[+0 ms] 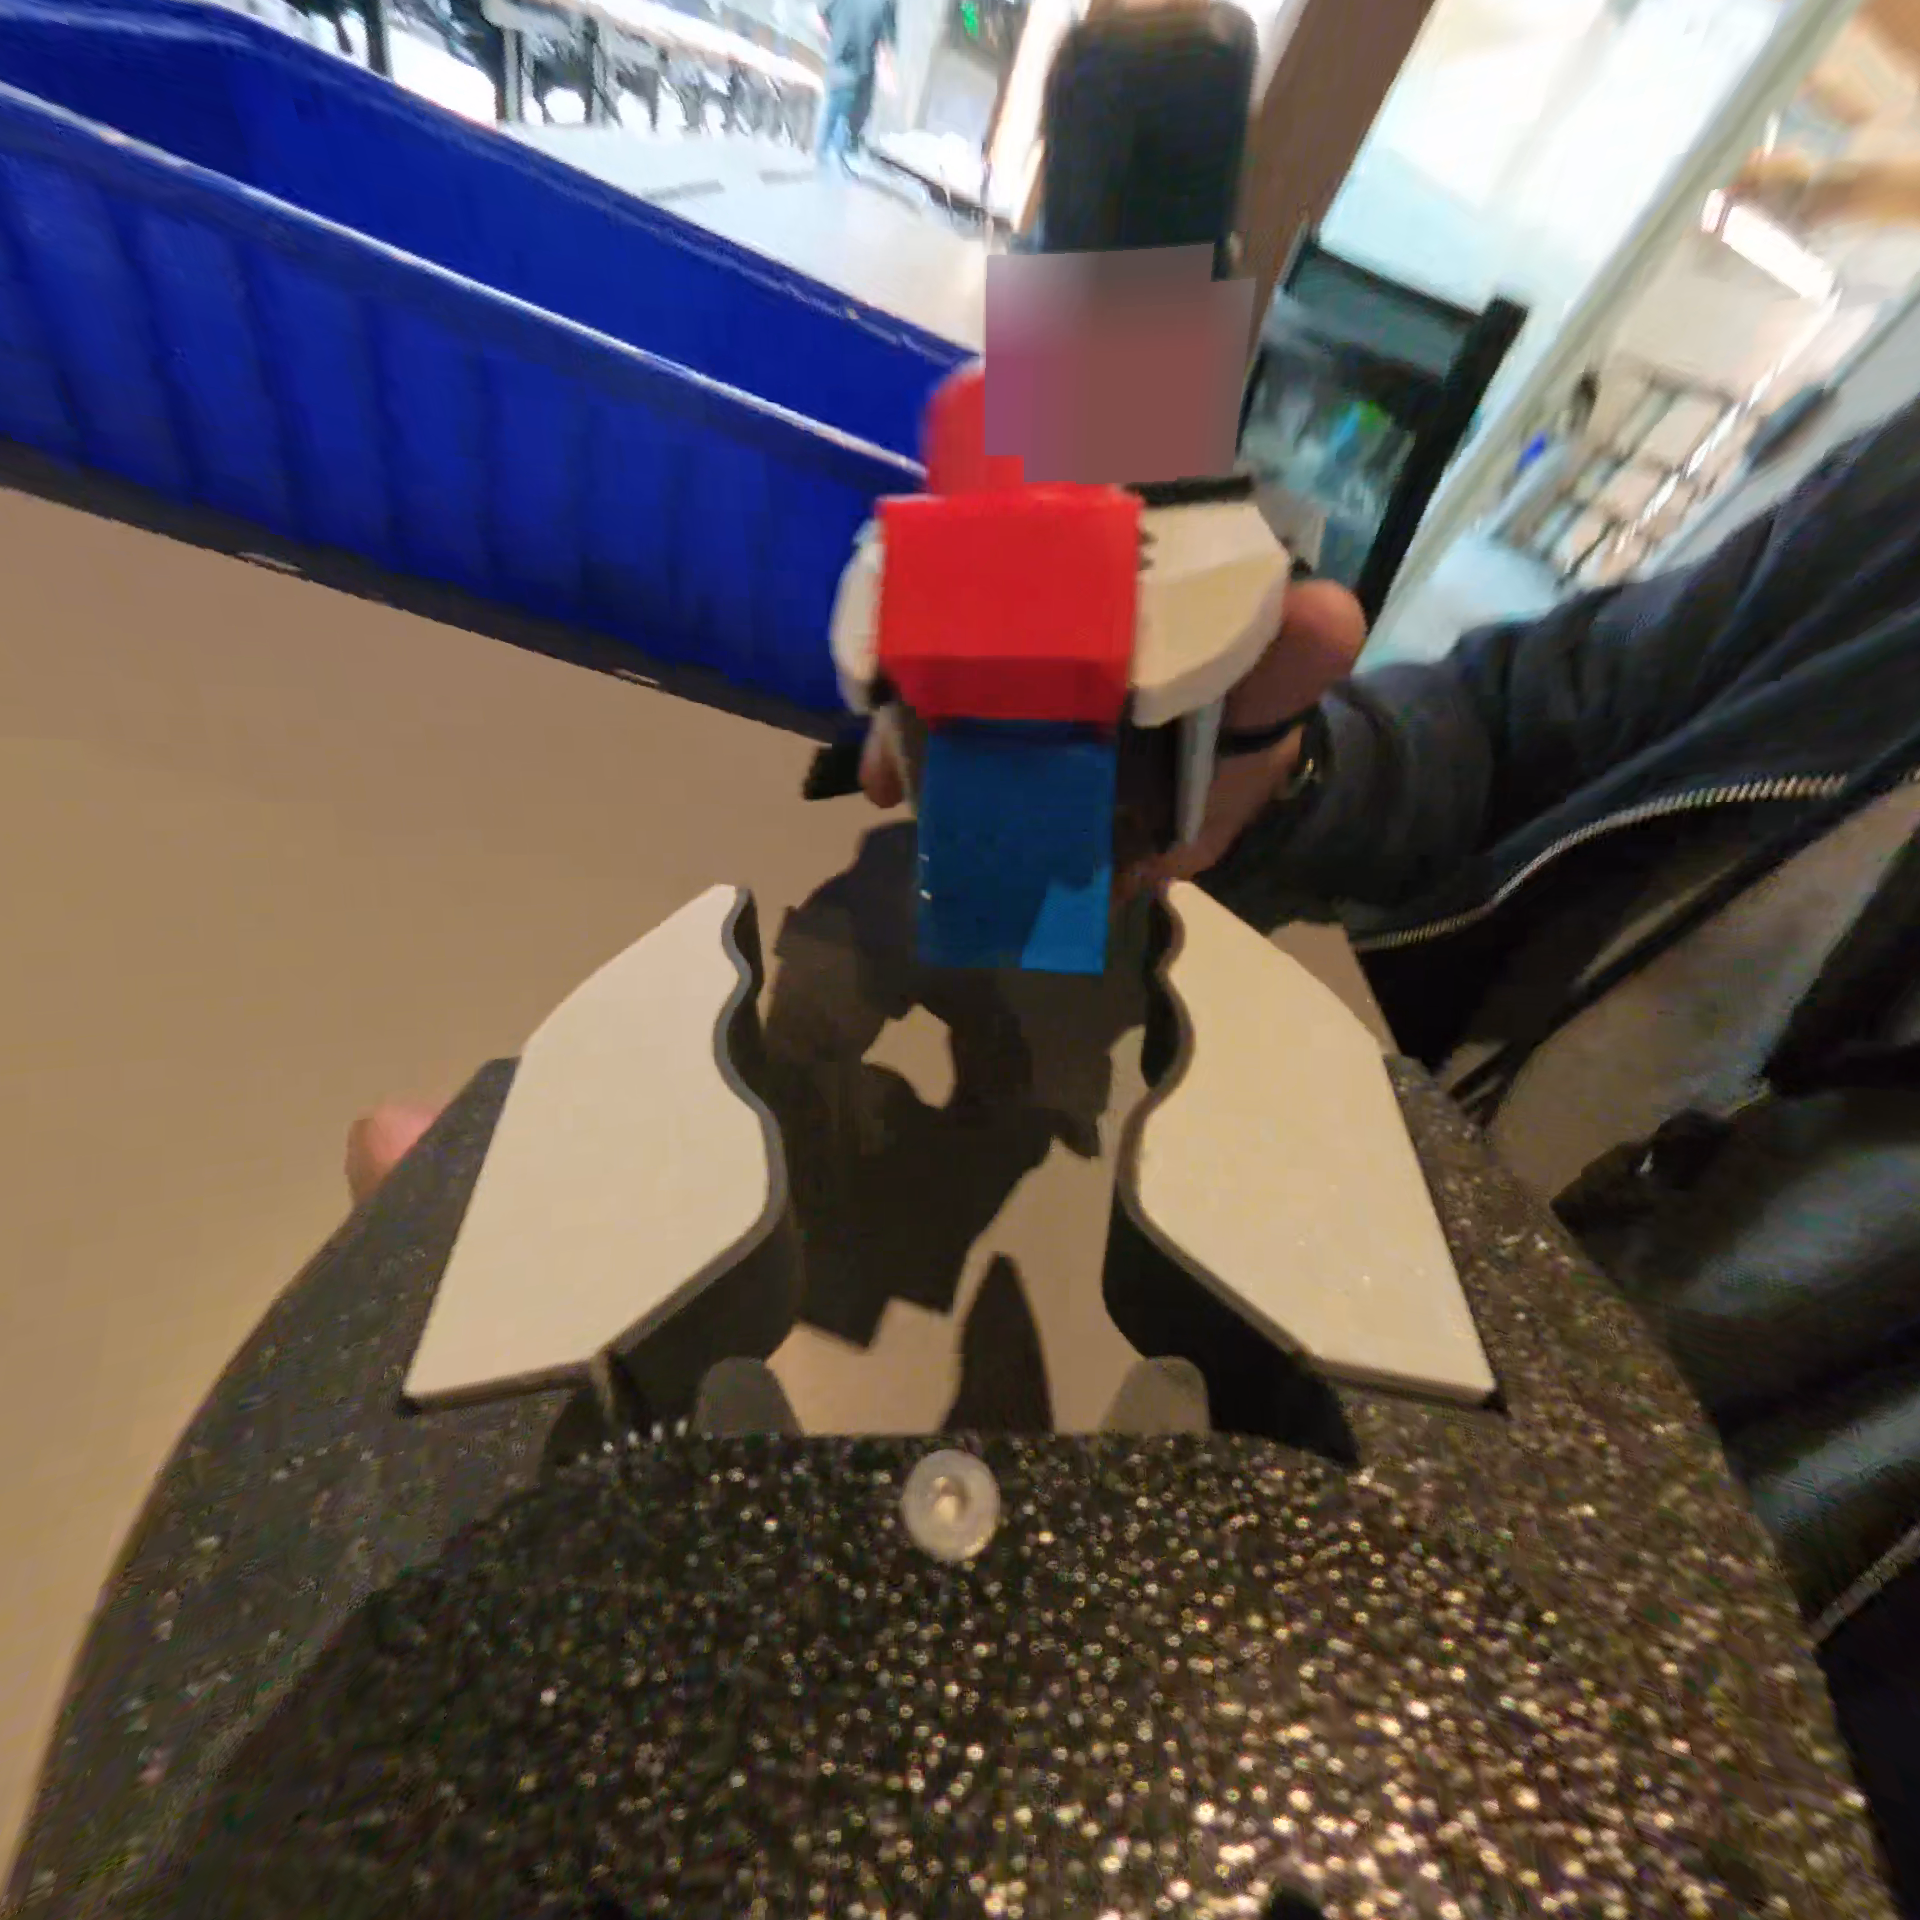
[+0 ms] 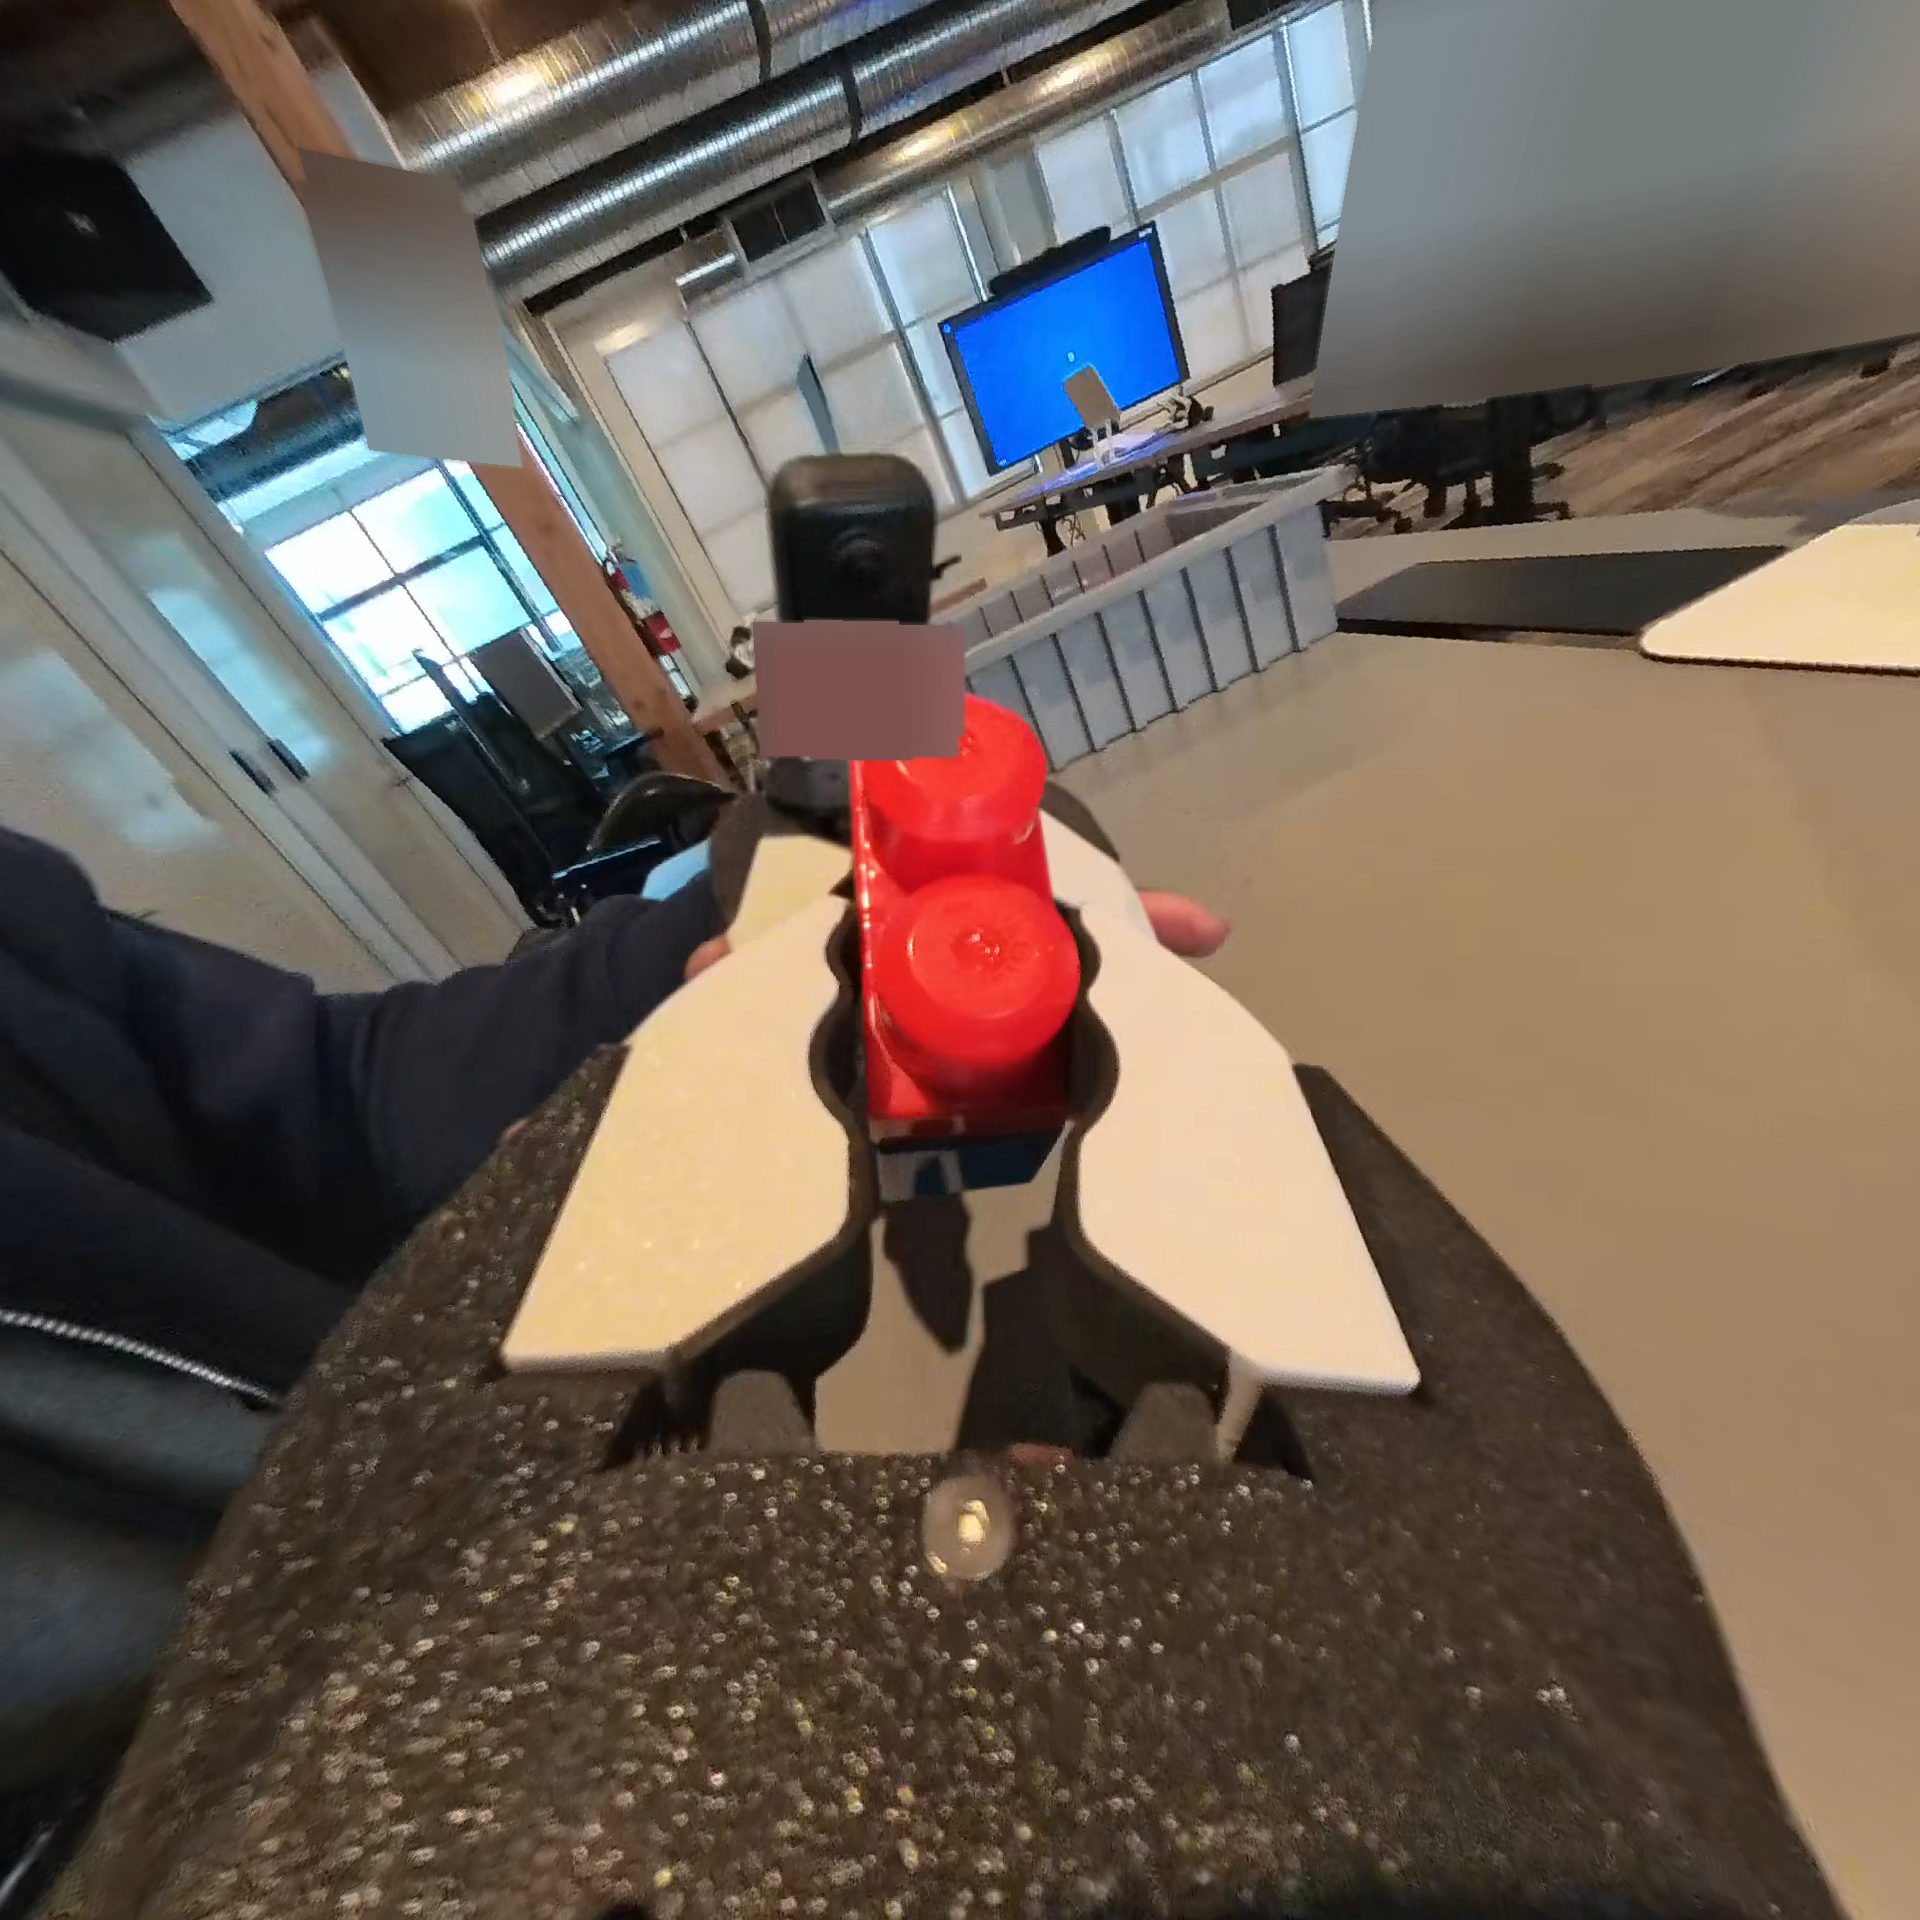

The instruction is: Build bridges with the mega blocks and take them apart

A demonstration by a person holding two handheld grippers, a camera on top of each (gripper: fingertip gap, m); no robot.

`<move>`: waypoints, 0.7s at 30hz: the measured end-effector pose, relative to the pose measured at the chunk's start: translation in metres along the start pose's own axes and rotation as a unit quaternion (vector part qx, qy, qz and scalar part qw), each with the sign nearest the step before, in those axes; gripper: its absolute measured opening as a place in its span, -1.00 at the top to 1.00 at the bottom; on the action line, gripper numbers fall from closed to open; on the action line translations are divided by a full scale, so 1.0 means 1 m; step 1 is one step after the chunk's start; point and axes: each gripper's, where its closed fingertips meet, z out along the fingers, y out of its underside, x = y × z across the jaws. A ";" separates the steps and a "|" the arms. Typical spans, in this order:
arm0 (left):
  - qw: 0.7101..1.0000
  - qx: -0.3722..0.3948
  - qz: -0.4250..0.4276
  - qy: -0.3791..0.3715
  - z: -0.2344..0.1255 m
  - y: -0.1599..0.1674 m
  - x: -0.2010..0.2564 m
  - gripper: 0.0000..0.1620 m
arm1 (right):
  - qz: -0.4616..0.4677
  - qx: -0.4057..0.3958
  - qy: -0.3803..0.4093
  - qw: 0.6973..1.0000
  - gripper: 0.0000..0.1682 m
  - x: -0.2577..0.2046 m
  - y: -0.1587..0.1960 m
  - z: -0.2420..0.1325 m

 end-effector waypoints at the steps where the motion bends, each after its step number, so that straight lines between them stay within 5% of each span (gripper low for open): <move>1: 1.000 -0.012 0.021 0.003 0.003 0.001 0.005 0.12 | 0.000 0.003 0.002 1.000 0.56 -0.001 0.000 0.003; 3: 0.999 -0.018 0.036 0.009 0.009 -0.001 0.010 0.17 | -0.004 0.010 0.006 1.000 0.56 -0.003 -0.003 0.007; 5: 0.998 -0.011 0.055 0.006 0.012 -0.005 0.011 0.54 | -0.008 0.015 0.008 1.000 0.56 -0.005 -0.006 0.009; 10: 0.989 0.011 0.143 -0.044 0.014 -0.015 0.008 0.55 | -0.030 -0.001 0.012 0.999 0.56 -0.010 -0.016 0.004; 14: 0.958 -0.017 0.227 -0.174 0.008 -0.026 -0.020 0.56 | 0.047 0.099 0.028 0.994 0.57 0.006 -0.068 -0.033; 21: 0.946 -0.066 0.263 -0.179 0.070 -0.105 -0.036 0.55 | -0.004 0.019 0.206 0.978 0.56 0.031 -0.106 -0.123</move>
